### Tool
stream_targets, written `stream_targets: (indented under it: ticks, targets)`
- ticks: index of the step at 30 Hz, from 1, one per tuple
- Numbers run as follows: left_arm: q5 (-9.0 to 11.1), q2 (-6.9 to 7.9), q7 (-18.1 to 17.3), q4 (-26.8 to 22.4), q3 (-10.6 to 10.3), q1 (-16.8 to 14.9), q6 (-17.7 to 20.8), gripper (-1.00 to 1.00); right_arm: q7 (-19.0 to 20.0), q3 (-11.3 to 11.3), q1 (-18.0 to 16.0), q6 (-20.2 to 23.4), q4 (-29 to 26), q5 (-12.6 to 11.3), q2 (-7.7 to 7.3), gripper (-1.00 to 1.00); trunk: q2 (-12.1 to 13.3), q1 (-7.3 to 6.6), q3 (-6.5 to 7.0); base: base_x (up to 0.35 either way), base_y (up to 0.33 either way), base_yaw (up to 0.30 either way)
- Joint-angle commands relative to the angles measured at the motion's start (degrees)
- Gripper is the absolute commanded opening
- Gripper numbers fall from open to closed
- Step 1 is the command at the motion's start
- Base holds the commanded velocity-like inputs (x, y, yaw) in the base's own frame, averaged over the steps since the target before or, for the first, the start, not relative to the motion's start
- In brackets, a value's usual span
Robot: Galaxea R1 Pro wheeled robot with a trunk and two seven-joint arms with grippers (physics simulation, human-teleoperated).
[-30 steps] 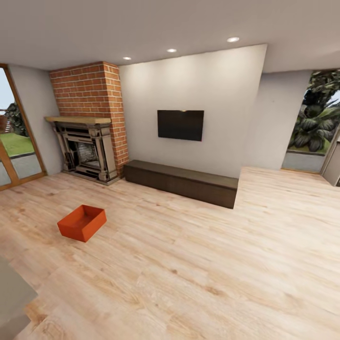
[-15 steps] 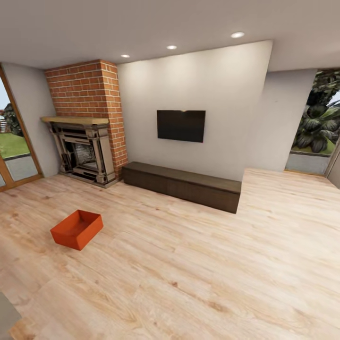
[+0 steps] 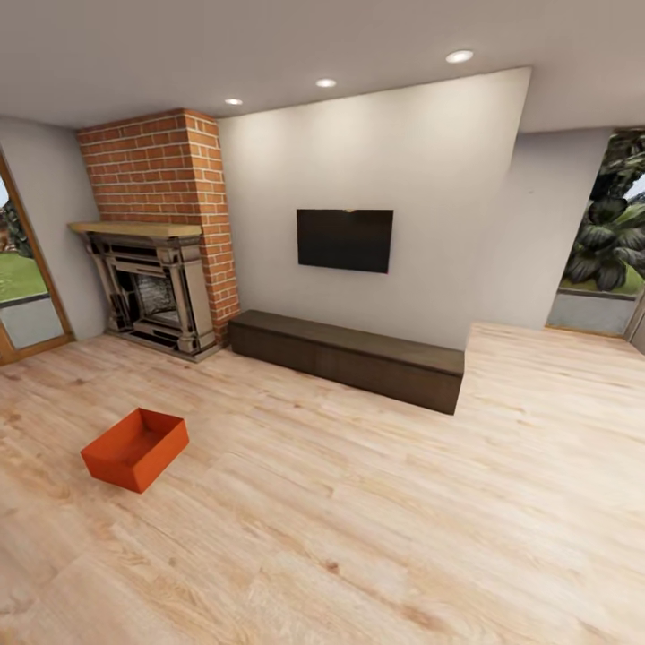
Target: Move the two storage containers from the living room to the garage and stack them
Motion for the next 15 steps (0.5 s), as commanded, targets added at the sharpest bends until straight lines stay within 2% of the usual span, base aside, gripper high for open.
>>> stream_targets:
  ticks: [1,15]
  targets:
    - [0.27,-0.01,-0.09,0.25,0.06,-0.09,-0.34,1.0,0.08,-0.5,-0.08,-0.36,0.18,0.56,-0.03,1.0,-0.05,0.06,-0.03,0.321,0.0,0.0]
    - [0.27,-0.01,-0.09,0.23,0.06,-0.12,-0.34,1.0,0.08,-0.5,-0.06,-0.36,0.2,0.56,-0.03,1.0,-0.05,0.06,-0.03,0.321,0.0,0.0]
